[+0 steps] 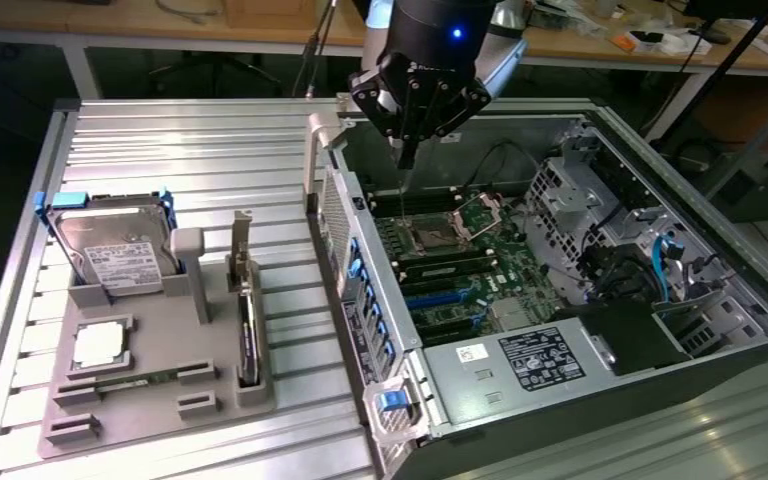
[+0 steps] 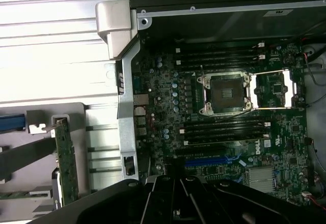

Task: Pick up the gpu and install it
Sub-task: 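Reach for the gpu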

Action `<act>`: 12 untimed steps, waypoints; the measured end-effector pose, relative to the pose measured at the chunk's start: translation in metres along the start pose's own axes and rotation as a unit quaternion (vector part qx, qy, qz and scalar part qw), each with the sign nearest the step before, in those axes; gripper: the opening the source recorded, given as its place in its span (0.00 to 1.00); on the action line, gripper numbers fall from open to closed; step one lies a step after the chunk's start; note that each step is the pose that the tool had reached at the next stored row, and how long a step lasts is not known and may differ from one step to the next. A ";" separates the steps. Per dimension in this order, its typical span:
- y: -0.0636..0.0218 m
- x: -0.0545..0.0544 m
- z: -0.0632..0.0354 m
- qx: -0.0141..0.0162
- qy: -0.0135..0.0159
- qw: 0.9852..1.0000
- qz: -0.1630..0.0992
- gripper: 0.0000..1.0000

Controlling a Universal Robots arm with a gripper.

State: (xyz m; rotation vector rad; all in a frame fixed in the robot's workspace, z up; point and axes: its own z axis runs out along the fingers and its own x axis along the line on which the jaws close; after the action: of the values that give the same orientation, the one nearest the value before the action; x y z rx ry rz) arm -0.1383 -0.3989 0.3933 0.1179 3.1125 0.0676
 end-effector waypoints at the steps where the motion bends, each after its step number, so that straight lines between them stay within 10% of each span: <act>1: 0.0000 0.000 0.0000 0.000 0.000 1.000 0.000 0.11; 12: -0.0003 0.003 -0.0001 0.000 0.000 1.000 0.000 0.11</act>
State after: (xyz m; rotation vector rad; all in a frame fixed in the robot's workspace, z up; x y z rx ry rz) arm -0.1409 -0.3990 0.3933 0.1180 3.1125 0.0686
